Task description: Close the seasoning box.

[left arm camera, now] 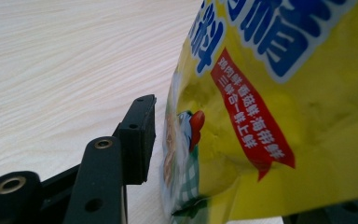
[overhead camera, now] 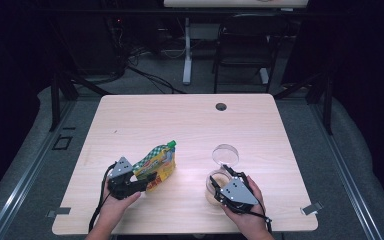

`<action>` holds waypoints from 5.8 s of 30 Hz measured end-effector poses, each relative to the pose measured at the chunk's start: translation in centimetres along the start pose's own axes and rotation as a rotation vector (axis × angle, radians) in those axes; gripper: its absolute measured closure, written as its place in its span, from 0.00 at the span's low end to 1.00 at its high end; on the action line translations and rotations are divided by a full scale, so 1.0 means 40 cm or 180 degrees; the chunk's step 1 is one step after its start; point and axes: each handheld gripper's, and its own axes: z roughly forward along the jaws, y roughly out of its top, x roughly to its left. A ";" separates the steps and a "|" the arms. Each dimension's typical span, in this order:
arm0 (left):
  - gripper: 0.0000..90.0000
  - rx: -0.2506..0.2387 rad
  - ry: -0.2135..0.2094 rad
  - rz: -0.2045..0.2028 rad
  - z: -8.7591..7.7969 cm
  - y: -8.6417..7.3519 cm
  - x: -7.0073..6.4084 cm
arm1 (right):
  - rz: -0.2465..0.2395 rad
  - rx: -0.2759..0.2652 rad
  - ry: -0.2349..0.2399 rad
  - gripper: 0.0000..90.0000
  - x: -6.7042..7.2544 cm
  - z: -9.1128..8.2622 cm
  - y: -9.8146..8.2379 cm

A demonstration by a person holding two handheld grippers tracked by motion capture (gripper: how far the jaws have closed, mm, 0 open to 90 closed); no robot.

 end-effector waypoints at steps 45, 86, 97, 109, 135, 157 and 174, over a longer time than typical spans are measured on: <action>0.53 0.0059 -0.0045 0.0120 -0.095 -0.040 -0.012 | 0.0103 0.0077 0.0277 0.51 -0.004 -0.009 0.007; 0.56 0.0068 0.0072 -0.0044 -0.109 -0.067 0.012 | 0.0477 0.0209 0.0620 0.54 -0.046 -0.025 0.016; 0.56 0.0109 0.0055 0.0025 -0.105 -0.066 0.000 | 0.0589 0.0314 0.0716 0.59 -0.072 -0.040 0.038; 0.56 0.0139 0.0041 0.0087 -0.101 -0.064 -0.012 | 0.0600 0.0532 0.0866 0.64 -0.095 -0.033 0.055; 0.56 0.0109 0.0010 0.0132 -0.108 -0.060 -0.015 | 0.0772 0.0601 0.0892 0.73 -0.199 -0.061 0.146; 0.56 0.0136 0.0014 0.0132 -0.105 -0.062 -0.013 | 0.0943 0.0671 0.0694 0.57 -0.274 -0.027 0.157; 0.56 0.0141 0.0010 0.0134 -0.102 -0.062 -0.012 | 0.1024 0.0780 0.0821 0.58 -0.277 0.033 0.139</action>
